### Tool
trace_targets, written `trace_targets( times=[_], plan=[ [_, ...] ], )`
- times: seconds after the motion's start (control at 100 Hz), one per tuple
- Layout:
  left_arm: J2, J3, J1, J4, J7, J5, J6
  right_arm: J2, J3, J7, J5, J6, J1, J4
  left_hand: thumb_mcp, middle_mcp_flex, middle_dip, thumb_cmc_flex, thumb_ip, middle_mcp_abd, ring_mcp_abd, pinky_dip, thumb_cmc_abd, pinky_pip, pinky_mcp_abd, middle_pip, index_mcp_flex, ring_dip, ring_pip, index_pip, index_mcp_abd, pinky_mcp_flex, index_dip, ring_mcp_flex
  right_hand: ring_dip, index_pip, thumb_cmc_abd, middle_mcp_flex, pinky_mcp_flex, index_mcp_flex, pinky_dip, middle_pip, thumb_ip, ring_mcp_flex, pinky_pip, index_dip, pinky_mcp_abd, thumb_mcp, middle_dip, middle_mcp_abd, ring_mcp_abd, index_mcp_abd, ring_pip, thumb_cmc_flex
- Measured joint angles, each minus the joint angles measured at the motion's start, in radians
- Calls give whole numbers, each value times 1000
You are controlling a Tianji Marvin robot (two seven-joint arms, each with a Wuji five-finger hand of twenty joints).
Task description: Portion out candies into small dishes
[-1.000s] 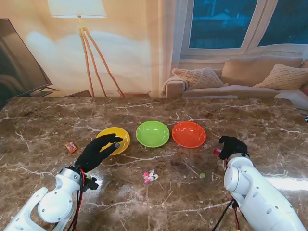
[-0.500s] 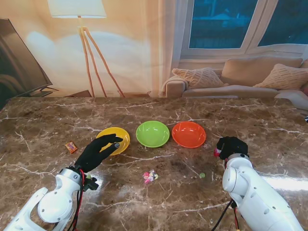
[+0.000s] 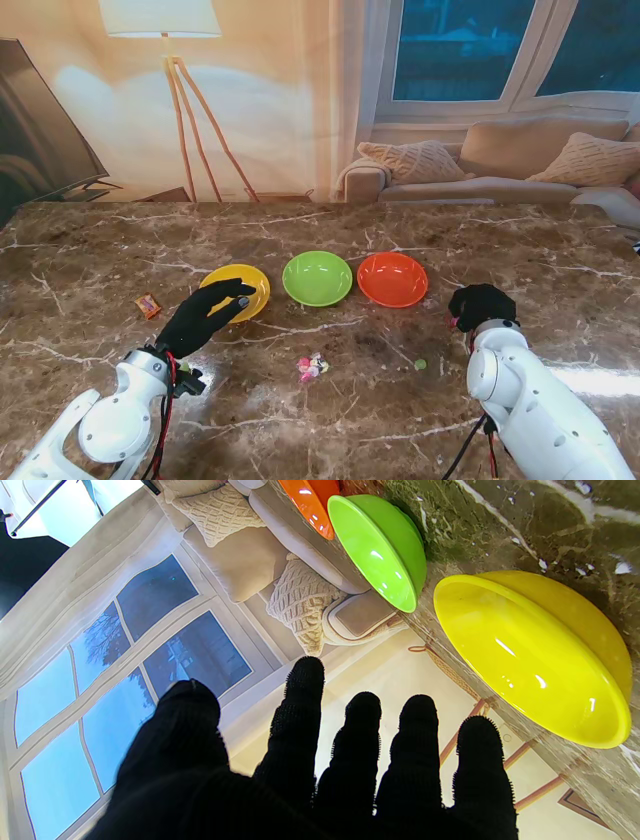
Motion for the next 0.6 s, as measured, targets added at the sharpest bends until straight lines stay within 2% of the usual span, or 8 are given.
trace_targets(
  times=[0.09, 0.29, 0.32, 0.34, 0.38, 0.6],
  plan=[
    [0, 0, 0, 0, 0, 0, 0, -2, 1, -32, 6, -27, 3, 16, 0, 0, 0, 0, 0, 0, 0, 0, 0, 0, 3, 1, 0, 0, 0, 0, 0, 0, 0, 0, -17, 2, -28, 45, 65, 23, -1, -1, -5, 93, 28, 10, 3, -8, 0, 1, -3, 1, -9, 6],
    [0, -1, 1, -1, 0, -2, 0, -10, 34, -37, -5, -64, -14, 12, 0, 0, 0, 0, 0, 0, 0, 0, 0, 0, 3, 1, 0, 0, 0, 0, 0, 0, 0, 0, -44, 2, -35, 55, 74, 36, -2, -2, -6, 107, 38, 10, 3, -30, 0, 1, 3, 1, -44, 16],
    [0, -1, 1, -1, 0, -2, 0, -12, 45, -35, -4, -68, -24, 2, 0, 0, 0, 0, 0, 0, 0, 0, 0, 0, 3, 1, 0, 0, 0, 0, 0, 0, 0, 0, -39, 2, -35, 56, 74, 36, -3, -2, -6, 125, 38, 11, 3, -31, 0, 1, 3, 1, -26, 16],
    [0, -1, 1, -1, 0, -3, 1, -13, 53, -32, -4, -70, -32, -8, 0, 0, 0, 0, 0, 0, 0, 0, 0, 0, 3, 1, 0, 0, 0, 0, 0, 0, 0, 0, -13, 2, -36, 62, 74, 37, -11, -2, -6, 243, 38, 12, 3, -35, 0, 2, 33, 1, 80, 16],
    [0, -1, 1, -2, 1, -3, 1, -15, 66, -20, -4, -73, -52, -30, 0, 0, 0, 0, 0, 0, 0, 0, 0, 0, 3, 1, 0, 0, 0, 0, 0, 0, 0, 0, -13, 2, -36, 64, 73, 38, -12, -2, -6, 291, 39, 12, 1, -38, 0, 2, 35, 1, 113, 16],
    [0, -2, 2, -3, 1, -2, 1, -16, 111, 25, -35, -100, -125, -172, 0, 0, 0, 0, 0, 0, 0, 0, 0, 0, 3, 2, 0, 0, 0, 0, 0, 0, 0, 1, -1, 2, -36, 65, 73, 38, -12, -2, -6, 291, 39, 18, 1, -38, 0, 2, 36, 1, 141, 17]
  ],
)
